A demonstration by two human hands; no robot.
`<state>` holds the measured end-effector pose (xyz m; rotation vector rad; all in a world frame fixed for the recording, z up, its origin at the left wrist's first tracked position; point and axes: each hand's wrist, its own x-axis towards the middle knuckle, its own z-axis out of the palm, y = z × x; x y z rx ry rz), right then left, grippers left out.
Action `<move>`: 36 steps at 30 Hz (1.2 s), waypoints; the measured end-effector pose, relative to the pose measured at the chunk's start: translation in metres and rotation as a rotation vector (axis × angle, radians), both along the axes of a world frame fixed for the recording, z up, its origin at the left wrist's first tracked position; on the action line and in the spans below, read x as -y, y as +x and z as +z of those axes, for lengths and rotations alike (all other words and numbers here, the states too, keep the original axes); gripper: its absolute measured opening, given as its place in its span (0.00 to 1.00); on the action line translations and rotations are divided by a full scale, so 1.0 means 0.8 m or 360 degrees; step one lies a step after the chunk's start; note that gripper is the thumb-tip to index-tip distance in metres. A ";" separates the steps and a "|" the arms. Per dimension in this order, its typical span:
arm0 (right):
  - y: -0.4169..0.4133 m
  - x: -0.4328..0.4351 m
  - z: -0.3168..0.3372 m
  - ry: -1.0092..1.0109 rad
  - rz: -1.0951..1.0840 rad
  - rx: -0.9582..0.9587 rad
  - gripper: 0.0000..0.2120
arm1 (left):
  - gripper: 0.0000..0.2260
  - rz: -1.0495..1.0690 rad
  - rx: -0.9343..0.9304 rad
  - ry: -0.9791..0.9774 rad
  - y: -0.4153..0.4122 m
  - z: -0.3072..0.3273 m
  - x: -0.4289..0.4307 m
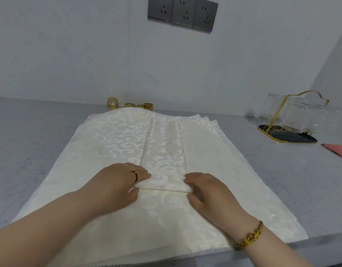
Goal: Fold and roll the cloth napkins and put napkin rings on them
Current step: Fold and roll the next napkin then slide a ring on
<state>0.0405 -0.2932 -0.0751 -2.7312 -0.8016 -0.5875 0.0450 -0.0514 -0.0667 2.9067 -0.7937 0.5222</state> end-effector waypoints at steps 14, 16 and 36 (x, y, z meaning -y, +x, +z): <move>-0.053 0.013 0.020 0.0376 0.0035 -0.0750 0.09 | 0.11 0.0034 -0.0362 -0.0732 -0.080 0.002 0.002; -0.049 0.013 0.024 0.0567 0.0000 -0.0931 0.05 | 0.13 0.0110 -0.0533 -0.0999 -0.080 0.000 0.005; -0.029 -0.011 -0.001 0.0210 0.0049 -0.0022 0.10 | 0.18 0.0068 0.0201 -0.0299 -0.054 -0.007 0.002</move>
